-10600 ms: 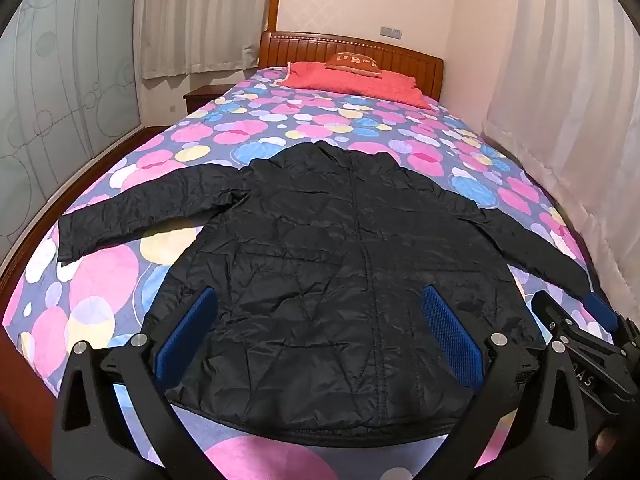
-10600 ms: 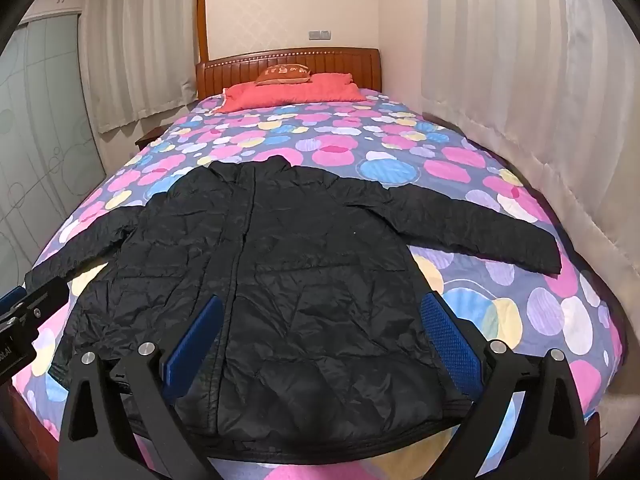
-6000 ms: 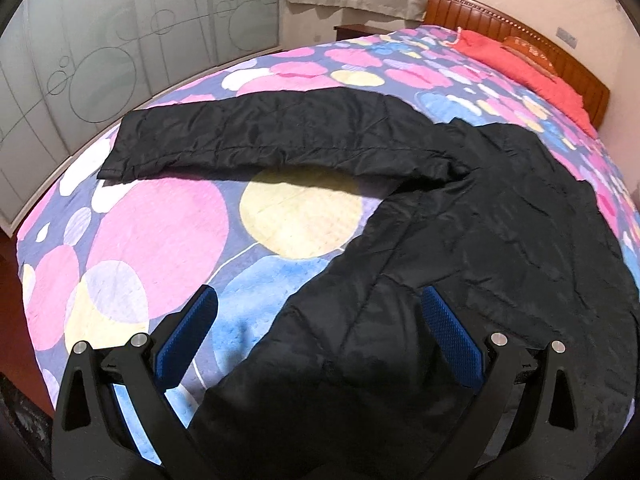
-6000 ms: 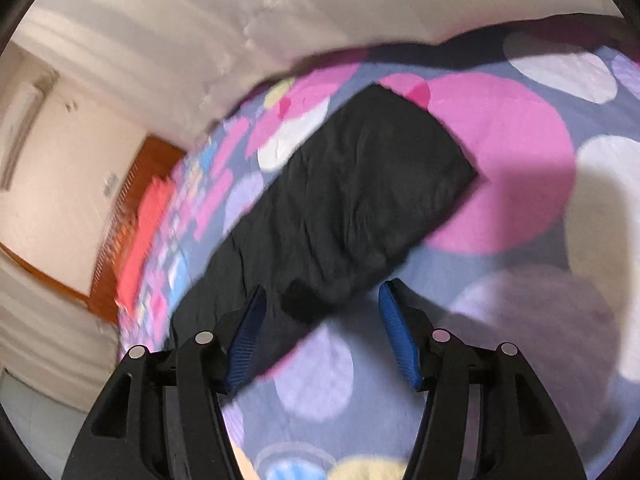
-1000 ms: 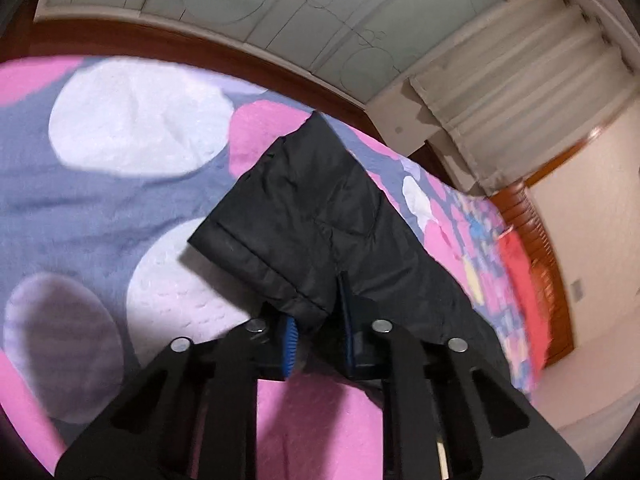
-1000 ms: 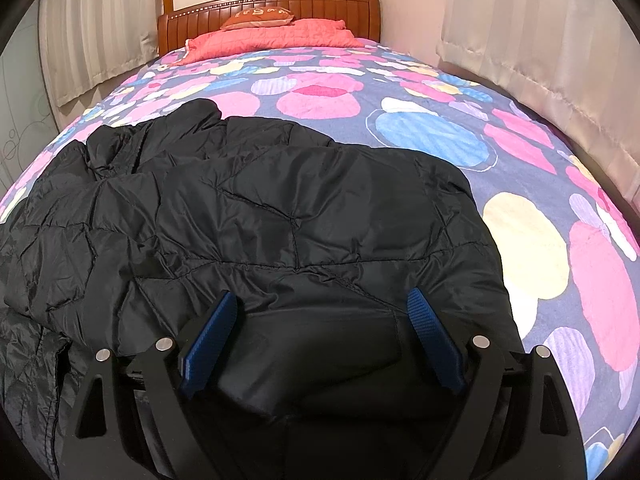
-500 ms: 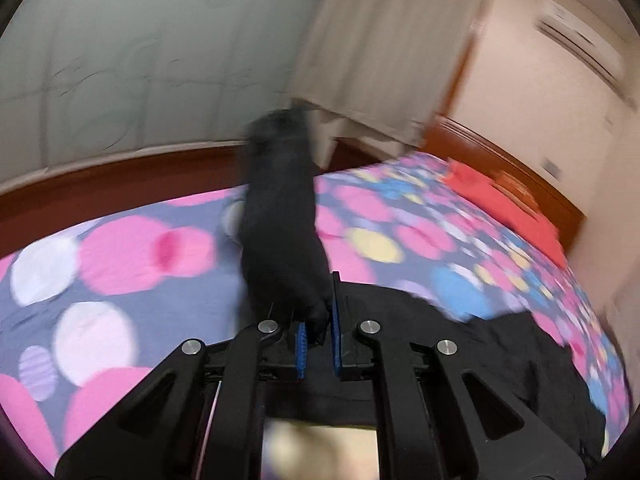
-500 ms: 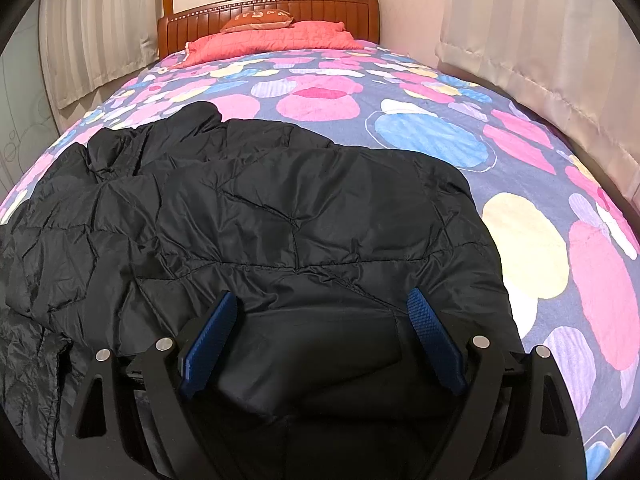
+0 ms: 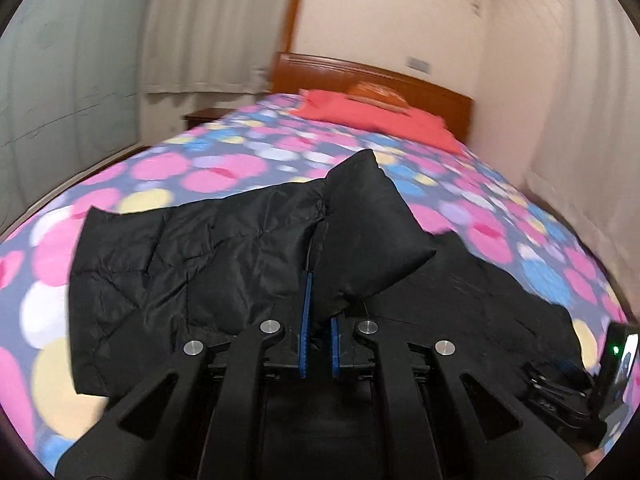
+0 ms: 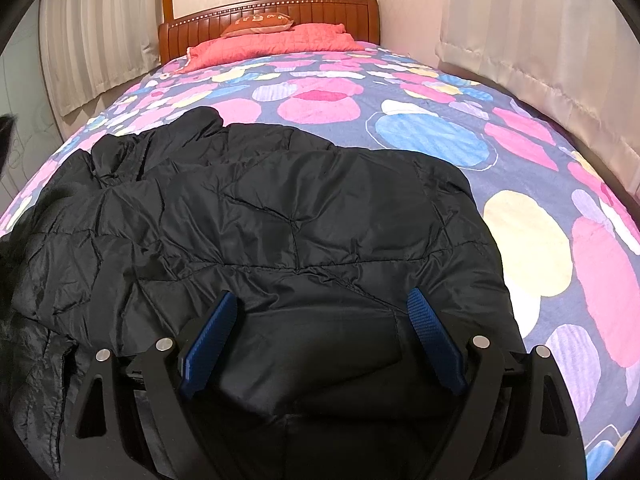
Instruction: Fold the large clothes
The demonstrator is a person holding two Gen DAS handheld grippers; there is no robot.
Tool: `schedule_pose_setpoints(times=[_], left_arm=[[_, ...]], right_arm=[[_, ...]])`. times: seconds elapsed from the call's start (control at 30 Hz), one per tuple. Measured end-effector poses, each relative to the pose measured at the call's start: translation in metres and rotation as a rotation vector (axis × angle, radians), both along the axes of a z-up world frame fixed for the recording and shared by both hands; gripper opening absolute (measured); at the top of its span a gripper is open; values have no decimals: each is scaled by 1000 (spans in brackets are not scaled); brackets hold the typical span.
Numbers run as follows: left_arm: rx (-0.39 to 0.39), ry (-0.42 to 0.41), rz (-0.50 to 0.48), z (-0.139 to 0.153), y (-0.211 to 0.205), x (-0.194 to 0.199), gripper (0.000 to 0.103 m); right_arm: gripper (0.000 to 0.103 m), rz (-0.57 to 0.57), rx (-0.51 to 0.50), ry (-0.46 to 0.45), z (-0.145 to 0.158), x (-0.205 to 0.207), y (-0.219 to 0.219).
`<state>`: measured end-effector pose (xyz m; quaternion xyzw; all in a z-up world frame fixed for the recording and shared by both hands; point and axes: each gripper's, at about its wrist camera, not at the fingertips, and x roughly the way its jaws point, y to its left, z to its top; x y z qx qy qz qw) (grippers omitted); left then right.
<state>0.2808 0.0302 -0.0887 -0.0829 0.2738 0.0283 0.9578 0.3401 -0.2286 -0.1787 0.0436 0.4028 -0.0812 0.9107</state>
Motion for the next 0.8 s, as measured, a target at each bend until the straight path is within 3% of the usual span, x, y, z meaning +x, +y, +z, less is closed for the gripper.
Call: schedule_pose_setpoints(times=[0.2,0.37,0.53,0.6,0.8], left_arm=[[50,68,-121,-25,-71,17,7],[115,112,-170,-42,-95,24,10],[95,129,-166,-36,-96,19,25],[82,121,-169,-31,-92,10,47],[73,103,-171,-18,-73,-17,57]], right_arm=[[86,0,7,-4,-1,2,0],[86,-1,11,-8,-2,1,0],[86,-1,13,-7,-1,2,0],[86,0,18,-8,-2,1,-1],[86,3,23,-1,5,-2,1]])
